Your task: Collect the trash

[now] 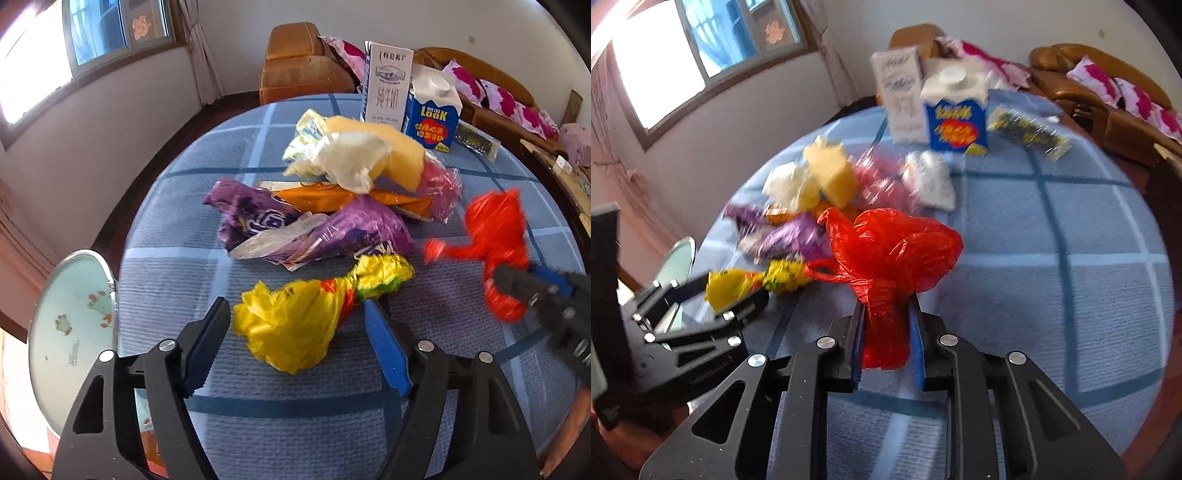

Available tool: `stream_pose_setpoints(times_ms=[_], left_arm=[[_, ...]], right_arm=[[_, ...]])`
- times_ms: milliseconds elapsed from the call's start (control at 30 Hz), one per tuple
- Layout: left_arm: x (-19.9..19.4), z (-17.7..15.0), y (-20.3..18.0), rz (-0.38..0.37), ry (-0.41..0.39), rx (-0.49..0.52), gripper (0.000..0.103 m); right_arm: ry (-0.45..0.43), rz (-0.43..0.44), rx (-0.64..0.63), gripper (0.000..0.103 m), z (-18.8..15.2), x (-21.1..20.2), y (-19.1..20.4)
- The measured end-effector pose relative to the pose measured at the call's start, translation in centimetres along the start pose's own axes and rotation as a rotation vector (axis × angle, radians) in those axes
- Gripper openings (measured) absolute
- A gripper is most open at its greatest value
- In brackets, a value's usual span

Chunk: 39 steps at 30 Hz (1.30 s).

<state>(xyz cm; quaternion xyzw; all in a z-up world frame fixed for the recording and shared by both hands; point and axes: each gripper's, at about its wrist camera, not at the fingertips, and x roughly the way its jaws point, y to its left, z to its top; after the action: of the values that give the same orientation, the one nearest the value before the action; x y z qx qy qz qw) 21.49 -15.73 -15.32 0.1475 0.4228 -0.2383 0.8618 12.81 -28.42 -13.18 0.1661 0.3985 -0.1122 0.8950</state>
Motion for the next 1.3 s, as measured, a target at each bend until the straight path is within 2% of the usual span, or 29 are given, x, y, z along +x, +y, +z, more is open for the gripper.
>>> stream_pose_setpoints(times_ms=[67, 300, 500, 700, 867, 1300], left_arm=[[0.4, -0.1, -0.3, -0.003, 0.009, 0.011, 0.062], [-0.1, -0.4, -0.7, 0.002, -0.017, 0.034, 0.057], [-2.9, -1.0, -0.6, -0.003, -0.078, 0.072, 0.056], [-5.8, -1.4, 1.1, -0.017, -0.101, 0.03, 0.056], [-7.0, -1.3, 2.8, 0.042, -0.102, -0.004, 0.056], [-7.5, -1.6, 6.9, 0.107, -0.094, -0.12, 0.056]], right_arm=[[-0.013, -0.007, 0.013, 0.022, 0.3, -0.4, -0.6], [-0.018, -0.029, 0.048, 0.022, 0.5, -0.7, -1.6], [-0.05, -0.037, 0.053, 0.022, 0.9, -1.7, -1.4], [-0.061, -0.036, 0.03, 0.022, 1.1, -2.4, -0.2], [-0.058, -0.025, 0.006, 0.022, 1.1, -2.5, 0.9], [-0.052, 0.018, -0.076, 0.022, 1.4, -2.3, 4.9]])
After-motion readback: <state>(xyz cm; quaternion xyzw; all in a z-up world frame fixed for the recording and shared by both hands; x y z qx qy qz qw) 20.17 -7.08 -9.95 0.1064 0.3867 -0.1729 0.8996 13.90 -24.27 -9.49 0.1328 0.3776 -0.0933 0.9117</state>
